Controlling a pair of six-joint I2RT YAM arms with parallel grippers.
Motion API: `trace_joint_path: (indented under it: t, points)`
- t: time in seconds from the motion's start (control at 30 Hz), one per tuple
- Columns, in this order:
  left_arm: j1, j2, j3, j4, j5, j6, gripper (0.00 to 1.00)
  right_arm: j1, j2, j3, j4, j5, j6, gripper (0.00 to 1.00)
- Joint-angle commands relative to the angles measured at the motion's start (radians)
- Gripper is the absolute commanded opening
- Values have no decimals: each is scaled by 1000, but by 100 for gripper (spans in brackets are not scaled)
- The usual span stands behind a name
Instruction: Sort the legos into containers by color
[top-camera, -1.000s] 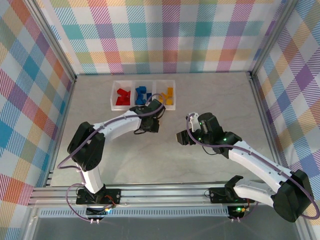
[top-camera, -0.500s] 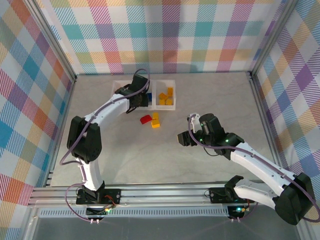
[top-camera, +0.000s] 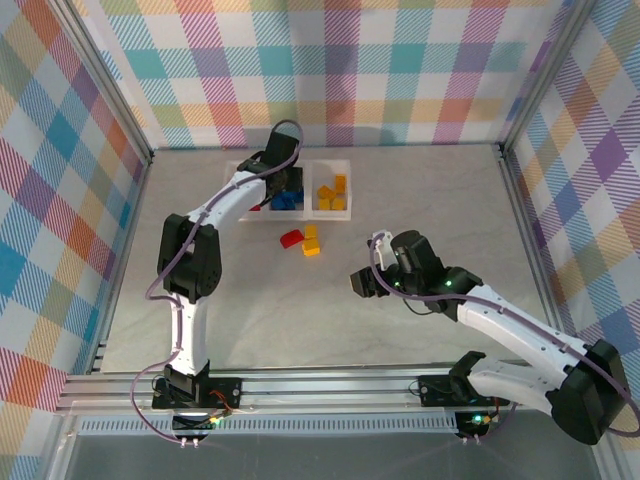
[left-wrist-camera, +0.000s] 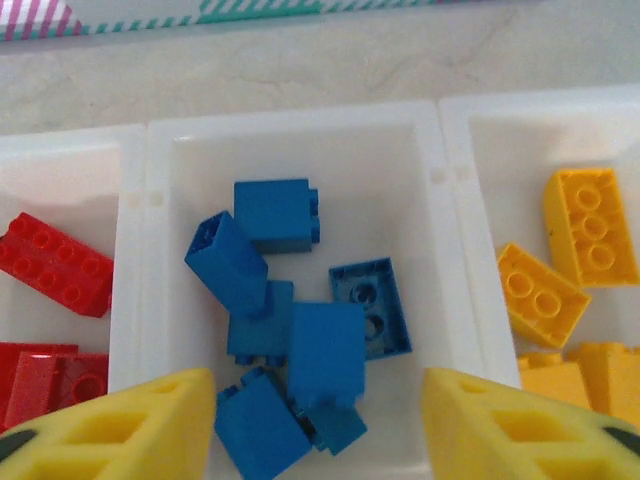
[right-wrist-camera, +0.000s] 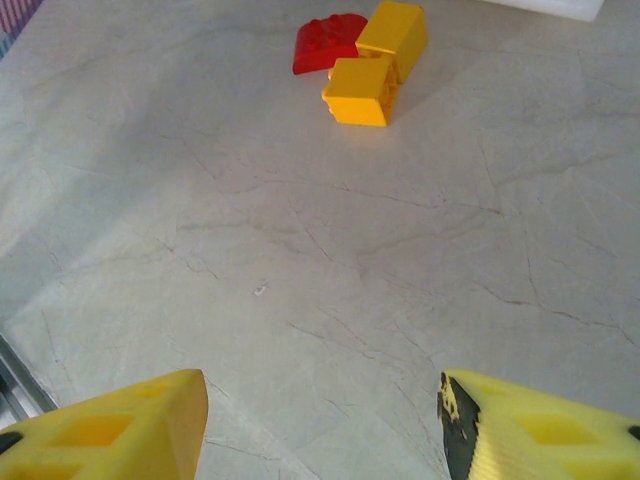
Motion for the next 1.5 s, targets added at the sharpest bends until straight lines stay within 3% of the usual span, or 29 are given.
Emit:
trace_joint_path:
  t: [0.0,0.13,0.4,0.63,0.97,1.13,1.47]
  points:
    - [15,-21,10,6,-6,-4,61,13,25,39,6,14,17,63]
    - [15,-132,-104,52,13,-23,62,17,57,51,23,26,19,64]
    - [15,-512,-525,179,85,-76,63,29,166,95,95,50,29,63]
    - [-4,-814,-754,142,120,-138,62,35,285,133,185,46,5,64]
    - [-231,-1232,-1014,32,-81,-241,62,37,477,207,313,37,-61,66]
    - [-254,-1335,-1047,28,-89,-234,62,44,581,270,338,119,-39,67]
    - [-266,-1360,-1112,81,35,-214,62,63,794,424,328,199,35,69]
